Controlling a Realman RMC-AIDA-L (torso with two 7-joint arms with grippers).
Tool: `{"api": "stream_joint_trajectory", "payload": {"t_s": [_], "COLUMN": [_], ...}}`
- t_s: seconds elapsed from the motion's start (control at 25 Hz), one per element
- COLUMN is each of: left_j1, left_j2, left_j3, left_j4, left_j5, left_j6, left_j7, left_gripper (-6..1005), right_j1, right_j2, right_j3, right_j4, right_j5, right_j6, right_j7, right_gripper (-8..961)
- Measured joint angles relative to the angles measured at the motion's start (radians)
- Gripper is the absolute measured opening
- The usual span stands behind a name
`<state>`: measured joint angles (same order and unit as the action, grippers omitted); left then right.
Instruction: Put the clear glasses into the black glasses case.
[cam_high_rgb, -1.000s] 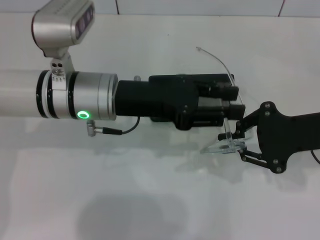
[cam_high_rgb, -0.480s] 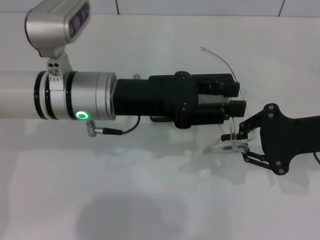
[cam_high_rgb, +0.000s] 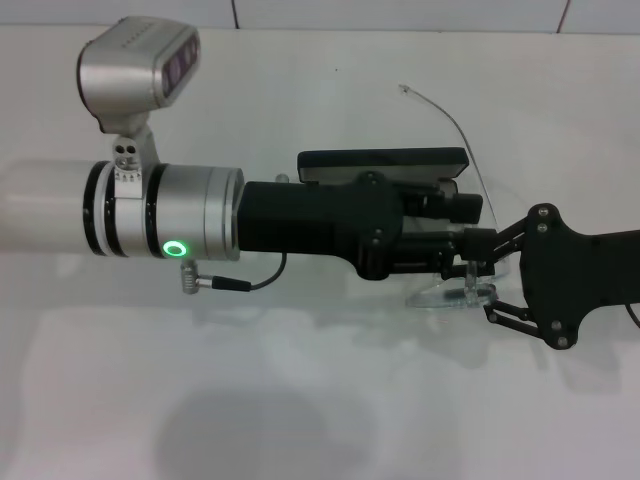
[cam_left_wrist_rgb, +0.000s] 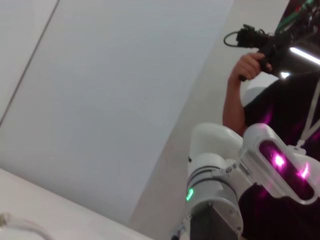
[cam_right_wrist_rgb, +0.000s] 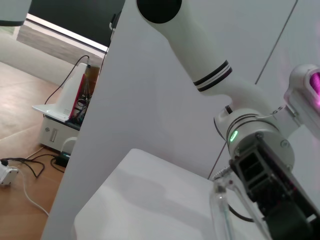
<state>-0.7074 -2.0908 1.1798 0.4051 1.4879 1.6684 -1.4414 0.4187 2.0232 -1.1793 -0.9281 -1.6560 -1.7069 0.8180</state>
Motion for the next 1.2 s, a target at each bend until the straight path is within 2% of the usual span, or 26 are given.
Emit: {"api": "stream_joint_trajectory", "payload": {"t_s": [0.44,0.56,0.72,0.88,1.0,1.08,1.2], "left_j1": [-0.004,0.003,0.015,0.016,0.007,-0.007,-0.026], "left_j2": [-0.003,0.004,0.021,0.026,0.016,0.003,-0.002], "left_j3": [0.019,0.003,-0.012,-0.013,-0.012,-0.011,-0.008], "left_j4": [-0.007,0.006,0.018,0.018,0.018,0.018,0.015], "left_j5": [-0.006,-0.019,-0.024,-0.002,0.018,0.02,-0.011], "left_j6": [-0.012,-0.006,-0.009,-0.054,-0.137,-0.205,-0.23], "left_j7": [-0.003,-0.012,-0.024,-0.025,-0.016,0.016,0.086], "left_gripper": [482,482,481,481,481,481,480], "right_j1": [-0.003,-0.011,-0.039,-0.034,-0.013,0.009,0.071], "right_j2": [-0.004,-0.006,-0.008,-0.009,-0.005,-0.004,-0.007], "right_j3": [0.002,0.009,0.105,0.163,0.145,0.093,0.028], "right_j4": [-0.004,-0.011,-0.03,0.026,0.078,0.12,0.193], "right_j5": [0.0,-0.001,0.003,0.048,0.095,0.146,0.174], "right_j6": [-0.001,-0.004,-0.149,-0.347,-0.421,-0.434,-0.424], "right_j7": [-0.001,-0.002,-0.072,-0.16,-0.171,-0.145,-0.066], "right_gripper": [117,118,118,117,118,118,118]}}
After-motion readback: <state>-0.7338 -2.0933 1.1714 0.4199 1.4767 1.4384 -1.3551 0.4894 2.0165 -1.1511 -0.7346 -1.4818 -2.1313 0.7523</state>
